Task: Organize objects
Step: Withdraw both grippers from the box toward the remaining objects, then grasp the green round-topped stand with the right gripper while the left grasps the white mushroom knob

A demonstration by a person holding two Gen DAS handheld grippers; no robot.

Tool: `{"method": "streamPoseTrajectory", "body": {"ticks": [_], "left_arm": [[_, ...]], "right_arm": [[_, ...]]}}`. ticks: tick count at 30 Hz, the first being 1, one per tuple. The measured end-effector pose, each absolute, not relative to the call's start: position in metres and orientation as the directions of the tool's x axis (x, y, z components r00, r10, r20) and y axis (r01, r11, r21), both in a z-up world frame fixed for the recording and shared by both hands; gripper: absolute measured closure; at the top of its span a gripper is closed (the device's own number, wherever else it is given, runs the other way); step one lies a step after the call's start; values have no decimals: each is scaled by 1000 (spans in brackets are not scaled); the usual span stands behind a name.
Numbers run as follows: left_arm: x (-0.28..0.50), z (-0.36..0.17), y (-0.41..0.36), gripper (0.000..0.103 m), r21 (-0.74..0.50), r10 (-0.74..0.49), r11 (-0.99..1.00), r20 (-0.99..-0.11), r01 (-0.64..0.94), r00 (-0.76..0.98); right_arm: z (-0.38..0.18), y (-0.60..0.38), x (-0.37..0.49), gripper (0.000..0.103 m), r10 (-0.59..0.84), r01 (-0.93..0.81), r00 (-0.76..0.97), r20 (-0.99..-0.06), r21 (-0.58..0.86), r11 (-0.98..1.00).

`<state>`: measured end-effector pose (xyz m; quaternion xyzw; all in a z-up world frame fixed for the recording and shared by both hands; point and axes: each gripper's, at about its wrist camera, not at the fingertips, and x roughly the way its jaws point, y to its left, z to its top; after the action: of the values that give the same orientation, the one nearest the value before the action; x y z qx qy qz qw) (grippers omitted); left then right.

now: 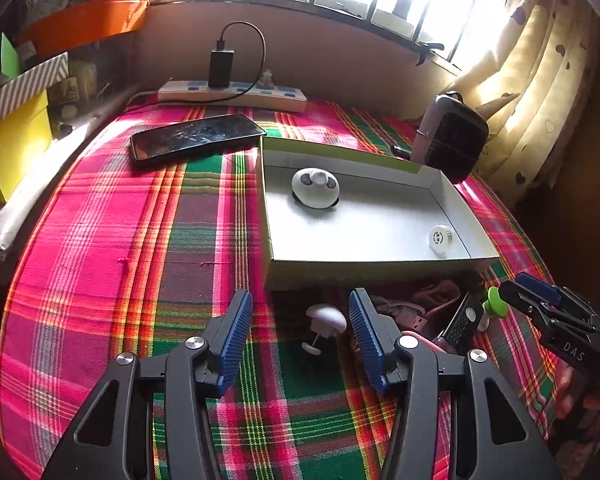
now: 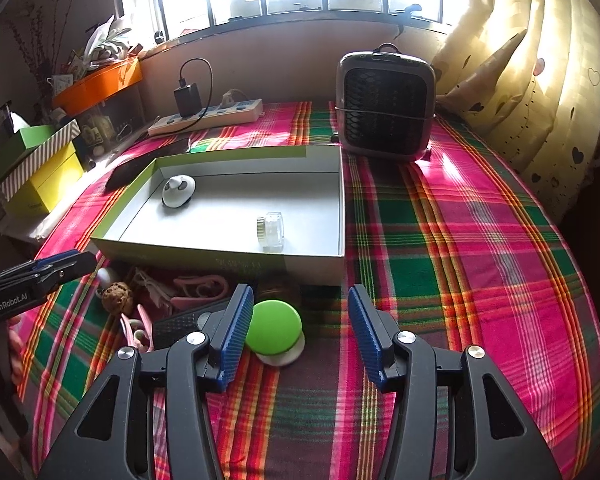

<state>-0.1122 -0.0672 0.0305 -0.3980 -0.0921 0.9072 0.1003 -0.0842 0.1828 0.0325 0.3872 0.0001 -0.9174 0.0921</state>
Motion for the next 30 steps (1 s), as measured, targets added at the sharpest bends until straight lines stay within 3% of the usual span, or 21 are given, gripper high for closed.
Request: {"method": "streamPoseTrajectory", "body": {"ticks": [30], "left_arm": [[-123, 13, -58, 54, -240, 268, -962, -750, -129, -605]], "right_arm": [[20, 179, -78, 51, -206, 212, -657, -725, 84, -974]]}}
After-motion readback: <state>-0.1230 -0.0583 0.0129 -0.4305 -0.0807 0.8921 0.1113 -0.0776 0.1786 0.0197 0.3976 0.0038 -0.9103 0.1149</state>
